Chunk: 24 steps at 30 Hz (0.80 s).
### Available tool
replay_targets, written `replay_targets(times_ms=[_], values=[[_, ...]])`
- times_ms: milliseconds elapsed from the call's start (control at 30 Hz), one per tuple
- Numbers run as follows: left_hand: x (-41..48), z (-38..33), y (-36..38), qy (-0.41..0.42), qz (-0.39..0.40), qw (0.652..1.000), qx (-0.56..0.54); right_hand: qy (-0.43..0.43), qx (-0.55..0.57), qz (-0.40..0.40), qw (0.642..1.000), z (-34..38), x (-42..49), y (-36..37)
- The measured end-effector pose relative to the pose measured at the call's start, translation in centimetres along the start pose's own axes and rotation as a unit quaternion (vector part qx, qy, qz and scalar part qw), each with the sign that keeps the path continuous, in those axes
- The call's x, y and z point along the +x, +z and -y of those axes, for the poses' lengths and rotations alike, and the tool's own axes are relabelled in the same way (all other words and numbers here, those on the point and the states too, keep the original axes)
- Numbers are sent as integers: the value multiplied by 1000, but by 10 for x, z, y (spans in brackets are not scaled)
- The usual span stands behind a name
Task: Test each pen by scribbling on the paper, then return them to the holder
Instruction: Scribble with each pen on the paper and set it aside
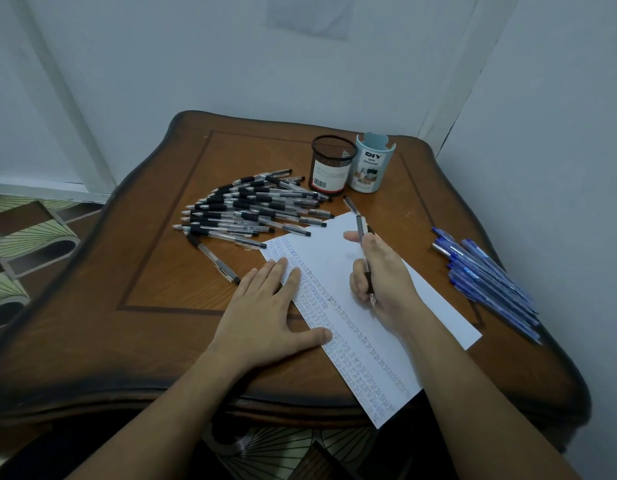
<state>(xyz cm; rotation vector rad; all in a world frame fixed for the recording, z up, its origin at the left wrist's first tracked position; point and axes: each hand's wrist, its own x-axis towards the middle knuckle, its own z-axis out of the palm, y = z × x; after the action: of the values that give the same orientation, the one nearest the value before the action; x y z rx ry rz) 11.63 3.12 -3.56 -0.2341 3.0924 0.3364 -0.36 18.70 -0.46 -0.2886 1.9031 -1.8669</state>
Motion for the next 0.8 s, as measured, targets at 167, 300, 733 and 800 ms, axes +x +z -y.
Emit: replay_targets(times_ms=[167,300,733,800], values=[[-1,0,-1,1,5,1000,-5,12,5,35,999,15,3,-6],[-1,0,-2,1,6,1000,-9,-8,-131,-8,991,29,28,-17],[-3,0,-7,0,5,1000,-19,-37,-454,-49,889,40,117,-26],[-3,0,-5,-1,2,1000,-20,-36,-481,-58,874,37,119,-25]])
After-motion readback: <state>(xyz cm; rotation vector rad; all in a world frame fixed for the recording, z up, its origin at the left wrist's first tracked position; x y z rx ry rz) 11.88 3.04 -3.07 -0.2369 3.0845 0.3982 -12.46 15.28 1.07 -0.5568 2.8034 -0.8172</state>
